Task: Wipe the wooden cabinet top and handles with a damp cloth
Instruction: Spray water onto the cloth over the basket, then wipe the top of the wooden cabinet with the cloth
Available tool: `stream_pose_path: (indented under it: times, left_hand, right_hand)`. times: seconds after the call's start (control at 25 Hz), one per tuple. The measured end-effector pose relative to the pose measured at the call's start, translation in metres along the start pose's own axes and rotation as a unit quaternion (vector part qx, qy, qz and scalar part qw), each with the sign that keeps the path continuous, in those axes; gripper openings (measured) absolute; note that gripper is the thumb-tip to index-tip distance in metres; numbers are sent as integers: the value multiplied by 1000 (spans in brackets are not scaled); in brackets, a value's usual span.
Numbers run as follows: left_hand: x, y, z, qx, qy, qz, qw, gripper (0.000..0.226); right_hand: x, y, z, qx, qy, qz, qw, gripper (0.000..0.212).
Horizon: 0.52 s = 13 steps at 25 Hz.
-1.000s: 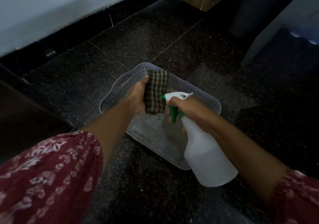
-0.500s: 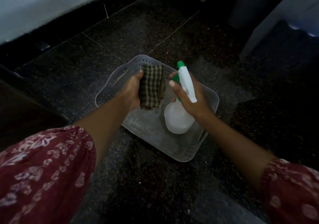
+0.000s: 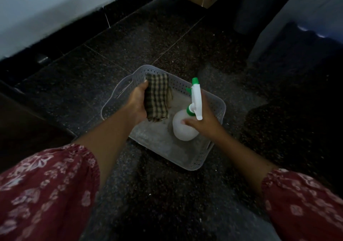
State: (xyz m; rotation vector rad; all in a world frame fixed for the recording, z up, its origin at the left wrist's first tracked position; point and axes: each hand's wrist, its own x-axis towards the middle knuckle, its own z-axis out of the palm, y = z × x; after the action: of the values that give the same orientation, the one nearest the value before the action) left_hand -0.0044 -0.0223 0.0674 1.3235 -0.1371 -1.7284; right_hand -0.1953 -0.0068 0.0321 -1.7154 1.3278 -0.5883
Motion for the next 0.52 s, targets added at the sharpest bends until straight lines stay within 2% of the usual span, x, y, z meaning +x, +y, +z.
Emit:
stream_pose_path:
  times: [0.08, 0.12, 0.16, 0.24, 0.28, 0.32, 0.4, 0.48, 0.52]
  left_hand:
    - [-23, 6, 8, -10, -21, 3, 1000, 51]
    - [-36, 10, 13, -3, -26, 6, 1000, 52]
    - [-52, 17, 18, 7, -29, 9, 1000, 52]
    - [-82, 30, 26, 8, -41, 22, 999, 52]
    - [-98, 37, 29, -1, -50, 30, 998, 52]
    - [-115, 42, 29, -12, -54, 38, 998, 52]
    - [-157, 54, 28, -28, -55, 60, 996, 51]
    - [-200, 66, 23, -37, -57, 84, 994, 49]
    - [-223, 73, 18, -34, -65, 97, 993, 49]
  right_hand:
    - [-14, -5, -13, -118, -29, 48, 991, 83]
    - [-22, -14, -22, -180, 10, 76, 981, 73]
    - [-30, -32, -30, -217, 81, 83, 969, 62]
    - [-43, -83, -43, -187, 216, 16, 958, 43]
    - [-47, -114, -48, -128, 243, -4, 962, 38]
    - [-49, -143, -49, -64, 228, 0, 972, 37]
    - [-55, -207, -49, 90, 83, 69, 990, 48]
    - [-65, -262, -38, 275, -78, 136, 949, 58]
    - [-73, -285, -31, 319, -117, 142, 930, 59]
